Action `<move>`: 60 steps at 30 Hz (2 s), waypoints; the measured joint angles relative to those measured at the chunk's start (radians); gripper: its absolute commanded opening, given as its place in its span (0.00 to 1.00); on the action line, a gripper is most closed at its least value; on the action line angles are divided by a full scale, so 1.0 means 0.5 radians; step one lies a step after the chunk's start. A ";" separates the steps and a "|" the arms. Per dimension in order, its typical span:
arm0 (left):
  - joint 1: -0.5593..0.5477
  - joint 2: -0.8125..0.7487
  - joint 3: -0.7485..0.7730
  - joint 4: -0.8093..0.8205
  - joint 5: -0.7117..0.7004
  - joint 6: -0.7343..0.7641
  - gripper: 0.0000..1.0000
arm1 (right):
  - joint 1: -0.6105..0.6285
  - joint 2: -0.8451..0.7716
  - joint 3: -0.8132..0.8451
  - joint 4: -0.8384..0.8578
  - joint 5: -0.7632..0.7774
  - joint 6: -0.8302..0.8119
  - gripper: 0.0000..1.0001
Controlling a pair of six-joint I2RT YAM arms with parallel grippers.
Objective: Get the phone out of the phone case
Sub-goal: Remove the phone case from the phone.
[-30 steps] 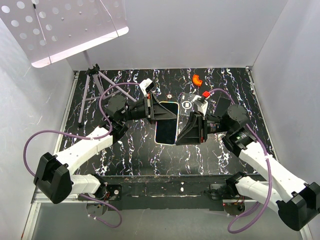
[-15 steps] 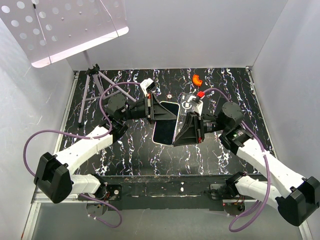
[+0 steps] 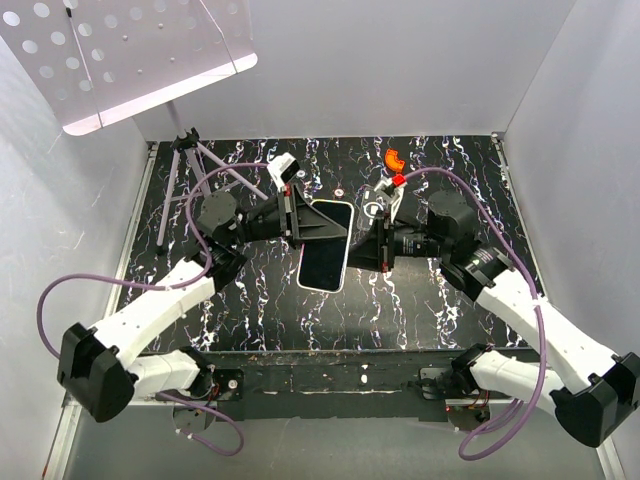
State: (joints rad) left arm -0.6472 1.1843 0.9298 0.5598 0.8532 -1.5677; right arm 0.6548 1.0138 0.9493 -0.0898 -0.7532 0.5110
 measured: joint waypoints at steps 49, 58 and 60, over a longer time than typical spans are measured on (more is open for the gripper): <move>-0.255 -0.057 -0.572 0.583 -1.662 0.044 0.00 | 0.211 -0.103 -0.447 1.077 0.375 1.051 0.38; -0.256 -0.068 -0.550 0.535 -1.628 0.117 0.00 | 0.253 -0.125 -0.445 0.938 0.440 0.993 0.01; -0.253 -0.076 -0.522 0.432 -1.582 0.043 0.00 | 0.269 -0.156 -0.449 0.914 0.460 0.851 0.01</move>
State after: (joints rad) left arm -0.7734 1.1461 0.6689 0.7757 0.0620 -1.5463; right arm 0.7895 0.9356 0.7246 0.3672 -0.5232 0.9363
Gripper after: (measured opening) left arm 0.173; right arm 0.231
